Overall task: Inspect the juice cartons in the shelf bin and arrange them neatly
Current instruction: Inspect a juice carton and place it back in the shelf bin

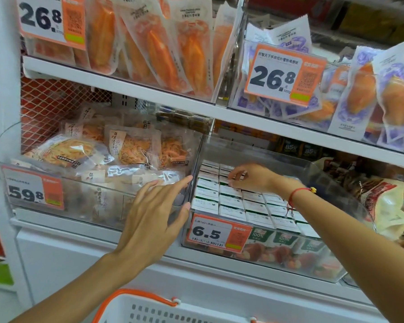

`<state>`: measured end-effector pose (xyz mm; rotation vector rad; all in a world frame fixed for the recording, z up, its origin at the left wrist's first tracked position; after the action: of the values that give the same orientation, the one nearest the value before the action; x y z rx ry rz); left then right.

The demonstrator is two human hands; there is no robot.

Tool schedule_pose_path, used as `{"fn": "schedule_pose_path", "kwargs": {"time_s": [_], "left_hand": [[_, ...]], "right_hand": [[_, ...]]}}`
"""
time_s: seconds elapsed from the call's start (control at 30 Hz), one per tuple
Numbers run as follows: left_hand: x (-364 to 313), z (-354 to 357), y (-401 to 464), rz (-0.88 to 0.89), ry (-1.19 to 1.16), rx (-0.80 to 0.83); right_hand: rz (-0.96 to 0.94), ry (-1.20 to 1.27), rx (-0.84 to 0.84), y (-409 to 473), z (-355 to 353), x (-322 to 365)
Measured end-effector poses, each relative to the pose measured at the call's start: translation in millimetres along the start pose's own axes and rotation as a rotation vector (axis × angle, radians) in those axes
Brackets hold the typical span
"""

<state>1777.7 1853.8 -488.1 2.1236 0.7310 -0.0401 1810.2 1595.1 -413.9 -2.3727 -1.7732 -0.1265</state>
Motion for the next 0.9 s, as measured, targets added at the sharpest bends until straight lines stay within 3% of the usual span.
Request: {"fn": "schedule_pose_path", "kwargs": {"time_s": [0.53,0.7,0.9], "left_hand": [[-4,0,1,-0.008,-0.022,0.002],[-3,-1,3,0.011,-0.018,-0.001],[-6,-5,3,0.004,-0.014,-0.016]], "right_hand": [[0.036,-0.159,0.176,18,-8,2],[-0.079,-0.035,0.057,3,-3,-5],[-0.18,0.029,-0.306,-32,-8,-6]]}}
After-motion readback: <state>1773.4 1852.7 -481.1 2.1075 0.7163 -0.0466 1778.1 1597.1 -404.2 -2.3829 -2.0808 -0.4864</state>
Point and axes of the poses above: each hand's wrist, its own y-axis towards the middle knuckle, its own z-axis out of the palm, x = y × z, the point moved 3 cm from there along y, towards the middle knuckle, and after that the axes turned 10 degrees about z, right-handed, at the moved point
